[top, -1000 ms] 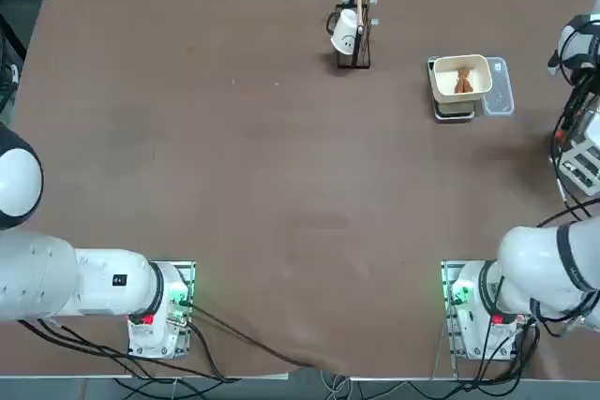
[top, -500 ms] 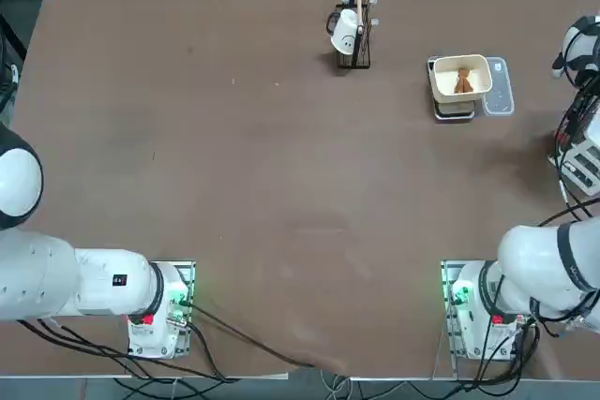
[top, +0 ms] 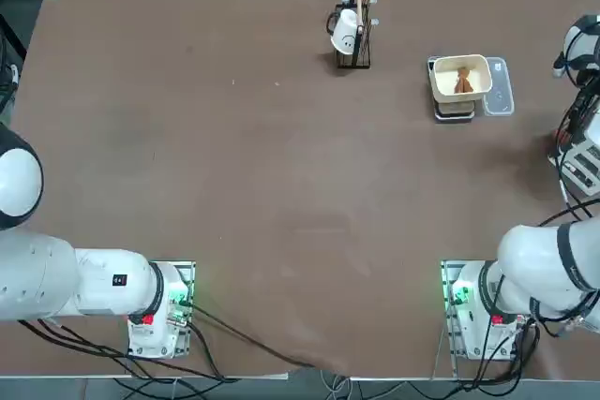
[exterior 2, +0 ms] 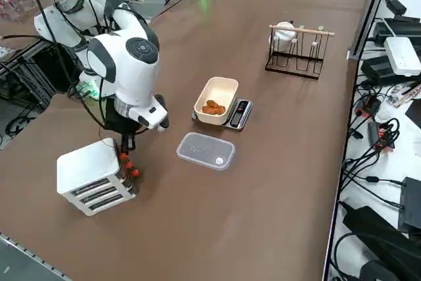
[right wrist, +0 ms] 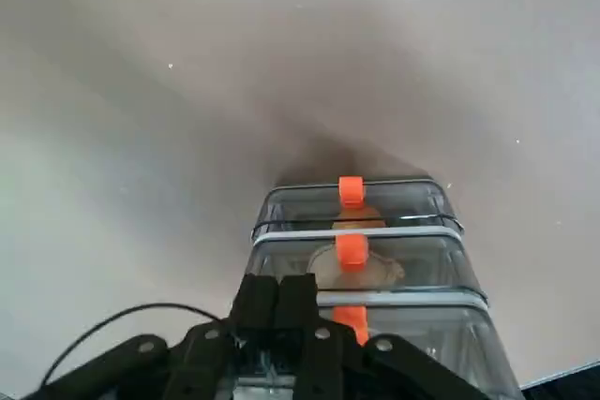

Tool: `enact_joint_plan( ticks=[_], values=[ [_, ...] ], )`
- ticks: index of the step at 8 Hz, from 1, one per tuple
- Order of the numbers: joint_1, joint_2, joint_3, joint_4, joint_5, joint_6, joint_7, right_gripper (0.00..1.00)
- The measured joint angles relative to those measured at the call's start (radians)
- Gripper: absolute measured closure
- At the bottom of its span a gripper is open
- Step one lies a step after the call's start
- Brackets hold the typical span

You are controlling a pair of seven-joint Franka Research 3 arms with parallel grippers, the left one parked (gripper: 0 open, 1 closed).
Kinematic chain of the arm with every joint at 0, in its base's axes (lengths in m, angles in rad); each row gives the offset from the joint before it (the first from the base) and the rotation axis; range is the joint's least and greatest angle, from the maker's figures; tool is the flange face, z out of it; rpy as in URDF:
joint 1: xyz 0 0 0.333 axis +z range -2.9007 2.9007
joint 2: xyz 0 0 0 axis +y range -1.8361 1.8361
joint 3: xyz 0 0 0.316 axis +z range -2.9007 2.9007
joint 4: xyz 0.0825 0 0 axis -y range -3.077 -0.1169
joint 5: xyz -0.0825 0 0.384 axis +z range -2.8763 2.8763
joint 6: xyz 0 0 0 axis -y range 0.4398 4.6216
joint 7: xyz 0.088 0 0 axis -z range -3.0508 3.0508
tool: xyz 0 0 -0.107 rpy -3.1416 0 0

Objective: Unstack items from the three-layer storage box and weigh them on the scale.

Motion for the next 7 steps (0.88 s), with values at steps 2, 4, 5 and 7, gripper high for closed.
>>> enact_joint_plan(
  ticks=[2,4,5,7],
  values=[
    [0.0,-0.004,0.0,0.0,0.0,-0.001,0.0,0.96],
    [0.005,-0.022,0.01,0.001,0.004,-0.015,0.017,0.85],
    [0.015,-0.032,0.025,0.002,0.012,-0.017,0.048,0.84],
    [0.073,-0.038,0.046,0.008,0.083,-0.017,0.13,0.78]
  ],
)
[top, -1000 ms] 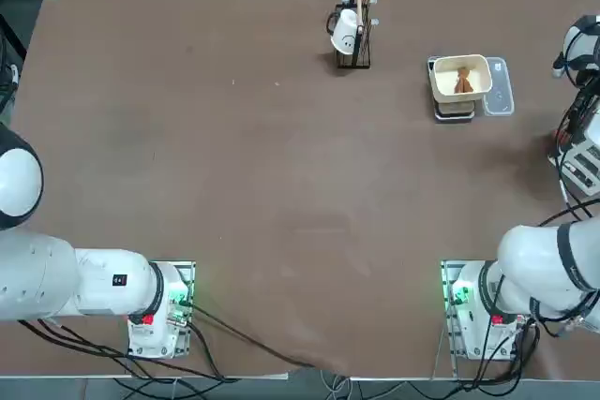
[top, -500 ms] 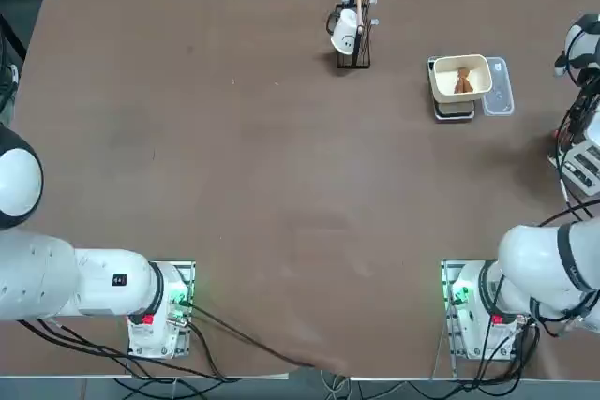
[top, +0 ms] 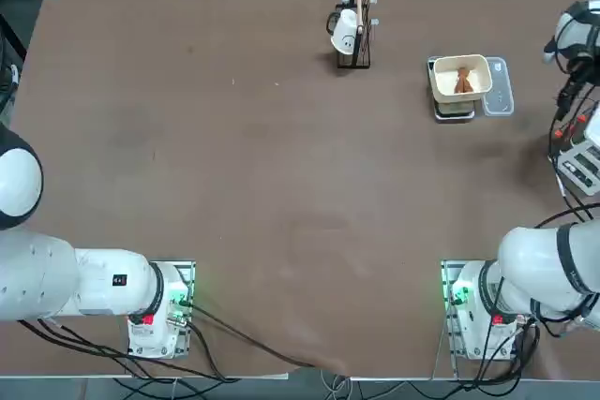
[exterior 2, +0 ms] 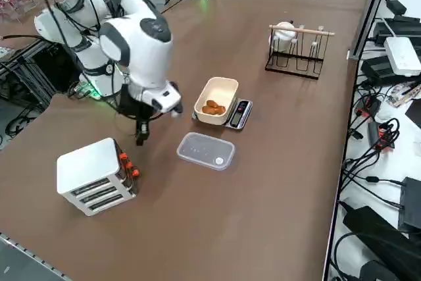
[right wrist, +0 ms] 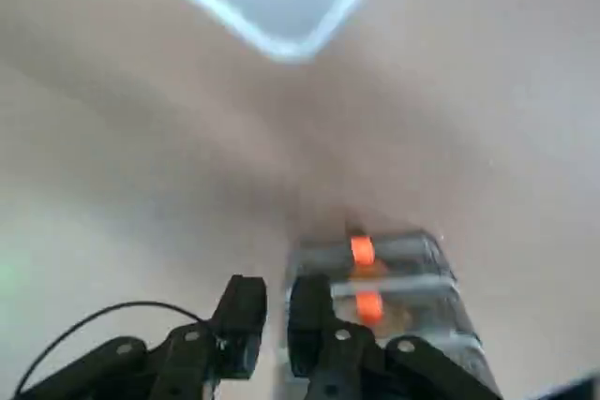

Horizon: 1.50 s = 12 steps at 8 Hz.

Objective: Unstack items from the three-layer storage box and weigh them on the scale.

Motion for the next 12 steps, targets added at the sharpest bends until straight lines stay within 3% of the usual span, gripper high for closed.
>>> enact_joint_plan(
  ticks=[1,3,5,12],
  values=[
    [0.024,0.002,0.005,0.008,0.03,0.001,0.016,0.7],
    [0.028,0.038,-0.001,0.02,-0.02,0.045,0.018,0.38],
    [-0.004,0.098,-0.014,0.025,-0.142,0.089,0.021,0.39],
    [-0.095,0.148,-0.019,0.029,-0.188,0.134,0.021,0.48]
  ],
)
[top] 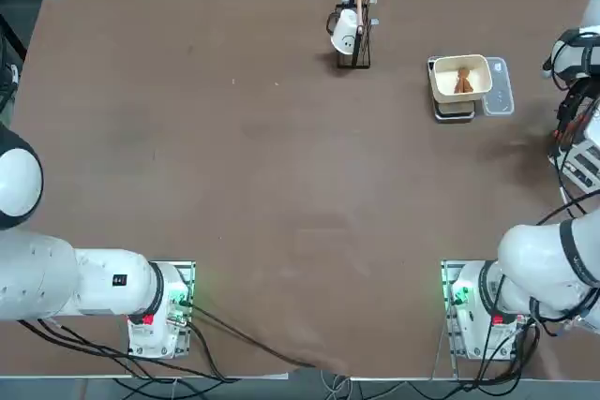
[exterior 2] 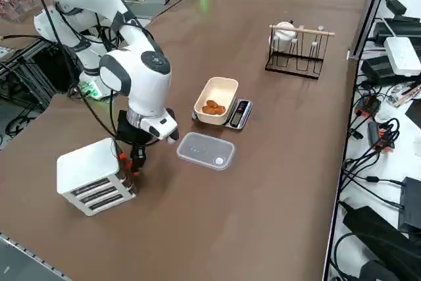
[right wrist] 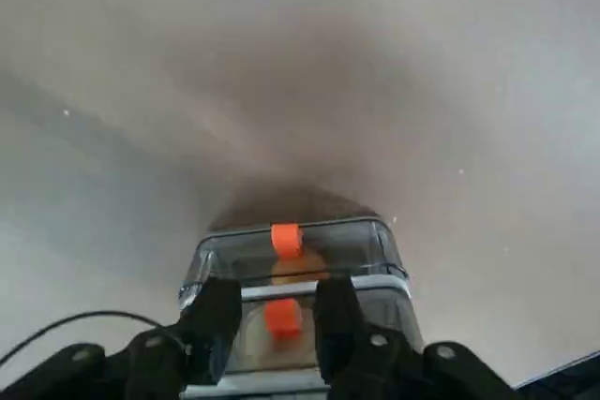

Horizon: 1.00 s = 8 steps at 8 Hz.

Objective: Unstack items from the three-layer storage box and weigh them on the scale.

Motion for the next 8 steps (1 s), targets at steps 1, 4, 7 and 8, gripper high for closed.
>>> enact_joint_plan(
  ticks=[1,4,7,8],
  values=[
    [-0.003,0.002,0.0,0.0,-0.007,0.0,0.0,0.51],
    [-0.003,0.005,0.0,0.0,-0.027,0.0,0.0,0.59],
    [-0.003,0.005,0.001,-0.001,-0.027,0.0,0.0,0.83],
    [-0.003,0.005,0.001,-0.001,-0.027,-0.001,0.0,0.87]
  ],
)
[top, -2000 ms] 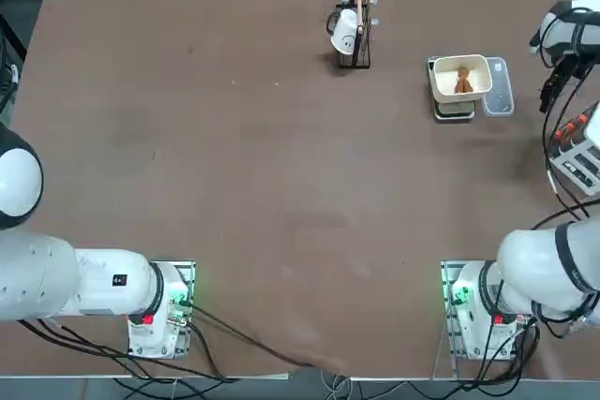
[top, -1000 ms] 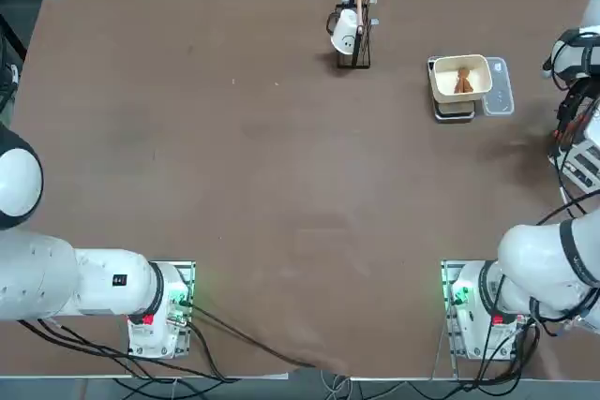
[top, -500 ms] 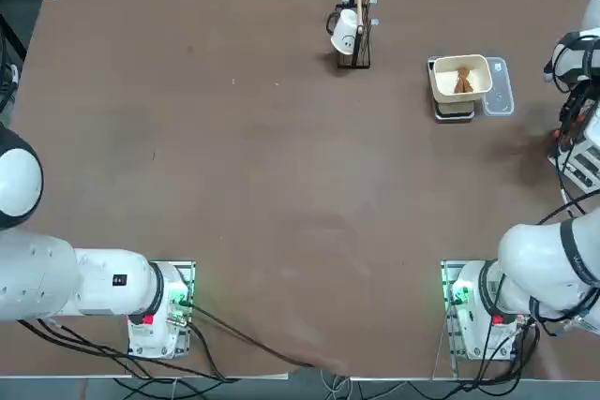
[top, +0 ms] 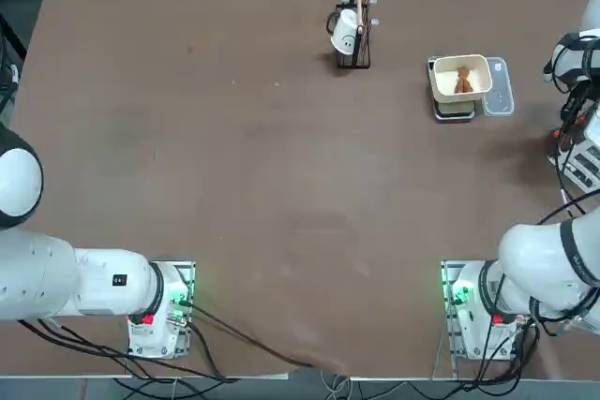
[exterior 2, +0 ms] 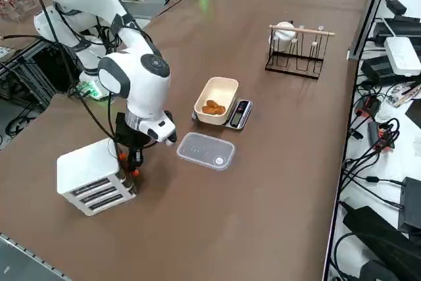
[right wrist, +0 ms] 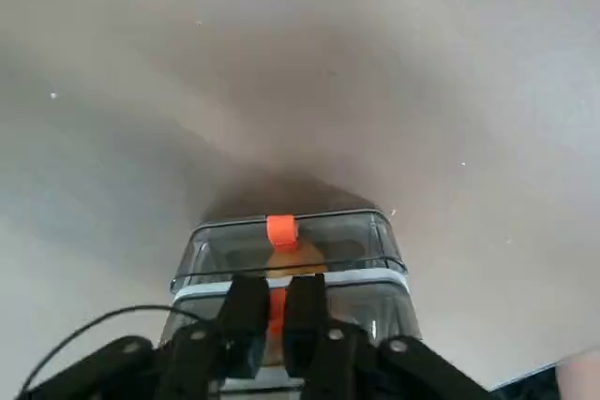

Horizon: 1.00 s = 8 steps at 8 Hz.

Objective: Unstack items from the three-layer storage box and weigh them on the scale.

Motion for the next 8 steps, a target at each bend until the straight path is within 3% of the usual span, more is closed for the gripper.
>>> enact_joint_plan(
  ticks=[5,8],
  values=[
    [0.001,0.0,0.003,0.0,0.0,-0.001,0.0,0.89],
    [0.027,0.0,0.036,0.009,0.043,0.0,0.006,0.89]
  ],
)
